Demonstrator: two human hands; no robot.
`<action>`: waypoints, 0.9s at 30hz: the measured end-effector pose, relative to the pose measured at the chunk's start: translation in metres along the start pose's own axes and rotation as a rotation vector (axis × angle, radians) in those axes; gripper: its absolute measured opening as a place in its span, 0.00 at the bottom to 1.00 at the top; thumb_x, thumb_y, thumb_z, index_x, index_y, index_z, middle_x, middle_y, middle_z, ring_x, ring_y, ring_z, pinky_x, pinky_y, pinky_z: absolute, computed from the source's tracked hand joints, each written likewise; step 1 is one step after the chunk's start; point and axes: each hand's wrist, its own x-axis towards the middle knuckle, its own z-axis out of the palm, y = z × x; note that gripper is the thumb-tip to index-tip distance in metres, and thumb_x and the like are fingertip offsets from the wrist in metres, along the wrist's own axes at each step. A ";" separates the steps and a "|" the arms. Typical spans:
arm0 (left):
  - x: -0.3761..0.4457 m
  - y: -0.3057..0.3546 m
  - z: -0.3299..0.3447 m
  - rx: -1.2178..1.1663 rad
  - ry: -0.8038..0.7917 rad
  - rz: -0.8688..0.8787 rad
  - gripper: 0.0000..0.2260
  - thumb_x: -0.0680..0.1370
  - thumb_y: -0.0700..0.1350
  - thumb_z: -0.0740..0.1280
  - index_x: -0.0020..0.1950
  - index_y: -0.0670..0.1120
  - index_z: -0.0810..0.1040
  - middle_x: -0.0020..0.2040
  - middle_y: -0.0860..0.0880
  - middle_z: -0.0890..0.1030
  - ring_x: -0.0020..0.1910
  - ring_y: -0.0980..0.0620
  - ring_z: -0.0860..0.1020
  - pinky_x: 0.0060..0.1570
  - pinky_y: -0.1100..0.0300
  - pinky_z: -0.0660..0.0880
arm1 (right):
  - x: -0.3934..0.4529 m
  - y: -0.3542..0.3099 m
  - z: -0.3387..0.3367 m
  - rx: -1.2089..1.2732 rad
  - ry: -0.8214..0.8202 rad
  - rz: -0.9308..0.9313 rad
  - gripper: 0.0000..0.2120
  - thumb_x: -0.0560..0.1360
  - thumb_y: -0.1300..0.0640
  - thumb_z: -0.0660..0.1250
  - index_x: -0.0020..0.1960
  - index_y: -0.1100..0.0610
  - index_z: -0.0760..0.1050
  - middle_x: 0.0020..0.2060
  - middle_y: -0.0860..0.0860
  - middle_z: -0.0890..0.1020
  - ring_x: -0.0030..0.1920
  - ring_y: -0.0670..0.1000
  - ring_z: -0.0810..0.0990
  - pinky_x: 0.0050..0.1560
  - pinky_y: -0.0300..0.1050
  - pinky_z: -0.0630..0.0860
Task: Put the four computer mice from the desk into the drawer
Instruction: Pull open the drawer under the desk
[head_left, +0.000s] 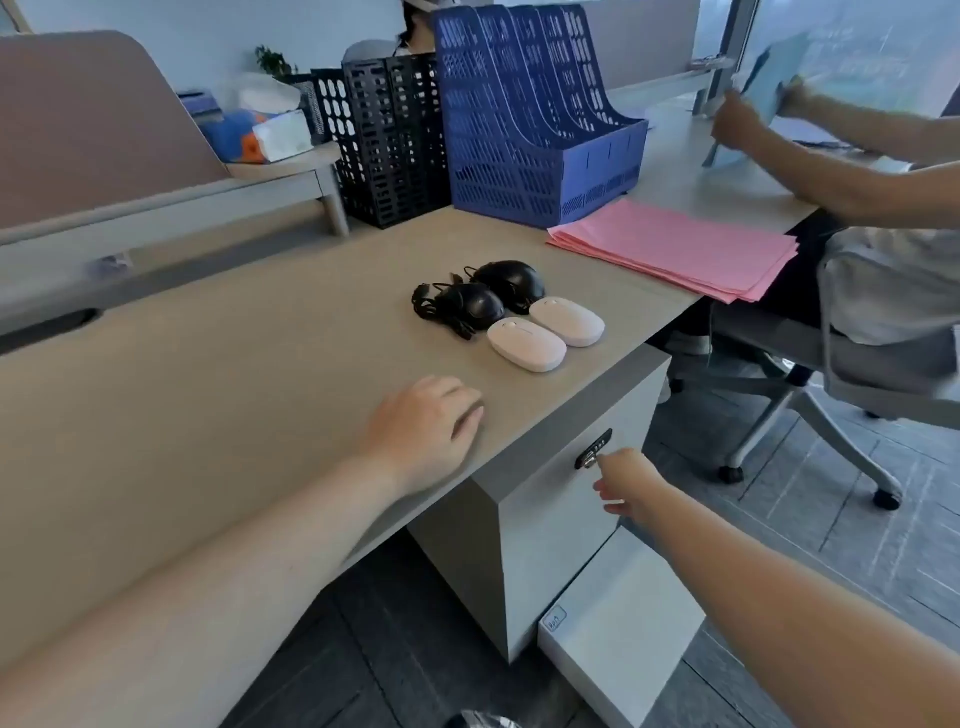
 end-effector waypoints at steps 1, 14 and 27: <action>0.003 -0.002 0.003 -0.030 0.021 0.007 0.23 0.76 0.53 0.51 0.51 0.43 0.82 0.48 0.47 0.83 0.47 0.43 0.80 0.40 0.50 0.78 | 0.003 -0.001 0.003 0.019 -0.016 0.004 0.03 0.79 0.60 0.57 0.51 0.59 0.68 0.43 0.55 0.75 0.34 0.50 0.73 0.34 0.42 0.71; 0.013 -0.002 0.014 -0.142 -0.128 -0.122 0.19 0.82 0.49 0.55 0.73 0.52 0.68 0.76 0.55 0.65 0.75 0.59 0.61 0.71 0.61 0.60 | 0.010 0.005 0.011 0.092 -0.019 0.000 0.05 0.79 0.60 0.55 0.53 0.56 0.68 0.37 0.49 0.73 0.34 0.47 0.71 0.34 0.42 0.68; 0.009 0.009 0.010 -0.089 -0.213 -0.171 0.20 0.83 0.48 0.52 0.76 0.50 0.63 0.78 0.54 0.60 0.77 0.58 0.56 0.72 0.59 0.57 | -0.028 0.020 -0.053 -0.718 0.357 -0.675 0.17 0.80 0.55 0.58 0.66 0.57 0.75 0.69 0.51 0.74 0.76 0.51 0.61 0.73 0.50 0.65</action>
